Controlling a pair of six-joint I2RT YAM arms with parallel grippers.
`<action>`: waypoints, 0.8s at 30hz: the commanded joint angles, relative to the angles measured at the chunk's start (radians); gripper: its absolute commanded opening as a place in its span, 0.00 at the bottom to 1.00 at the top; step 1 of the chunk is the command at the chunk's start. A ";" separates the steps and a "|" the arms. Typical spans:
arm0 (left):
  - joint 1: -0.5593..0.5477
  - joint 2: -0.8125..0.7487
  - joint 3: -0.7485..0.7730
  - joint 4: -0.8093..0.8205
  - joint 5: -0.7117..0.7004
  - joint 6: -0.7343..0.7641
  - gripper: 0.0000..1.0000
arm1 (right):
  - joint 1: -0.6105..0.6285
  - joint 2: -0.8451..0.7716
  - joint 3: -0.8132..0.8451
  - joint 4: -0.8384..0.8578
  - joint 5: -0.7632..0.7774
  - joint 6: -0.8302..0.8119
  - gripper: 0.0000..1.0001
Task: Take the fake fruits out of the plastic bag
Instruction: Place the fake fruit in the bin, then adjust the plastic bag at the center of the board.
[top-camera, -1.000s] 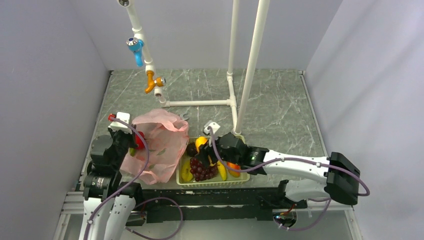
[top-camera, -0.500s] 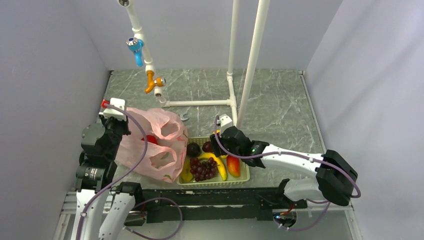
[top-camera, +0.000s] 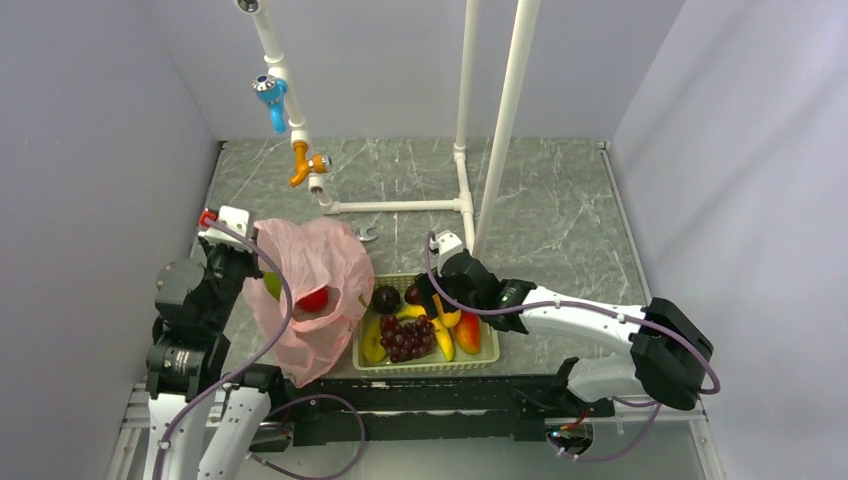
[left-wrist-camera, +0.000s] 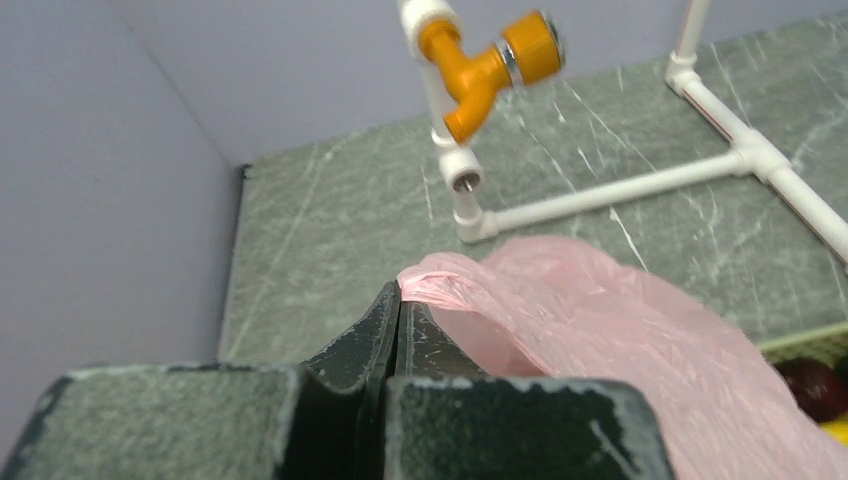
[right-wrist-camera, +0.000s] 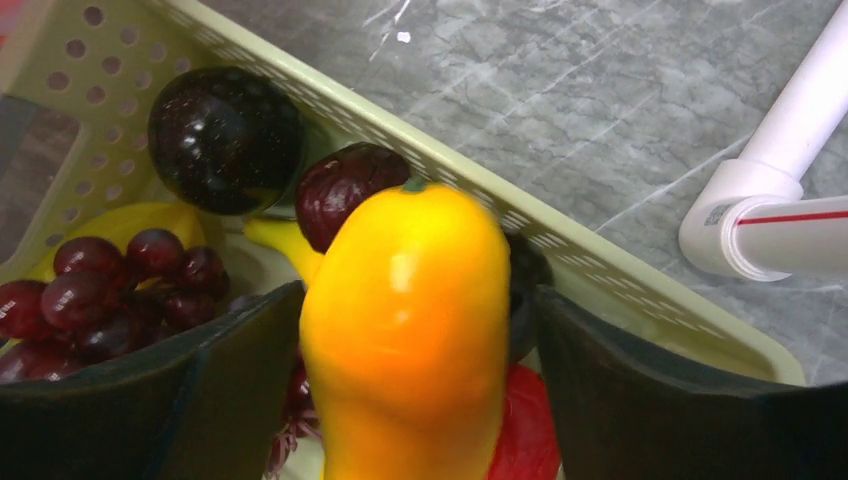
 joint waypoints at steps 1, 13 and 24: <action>0.001 -0.082 -0.090 -0.029 0.055 -0.073 0.00 | 0.027 -0.077 0.043 -0.013 -0.019 -0.008 0.93; 0.001 0.010 0.106 -0.380 -0.025 -0.265 0.65 | 0.276 -0.143 0.134 0.097 -0.014 -0.065 0.98; 0.001 -0.036 0.196 -0.775 0.119 -0.468 0.98 | 0.297 -0.246 0.099 0.211 -0.145 -0.081 0.99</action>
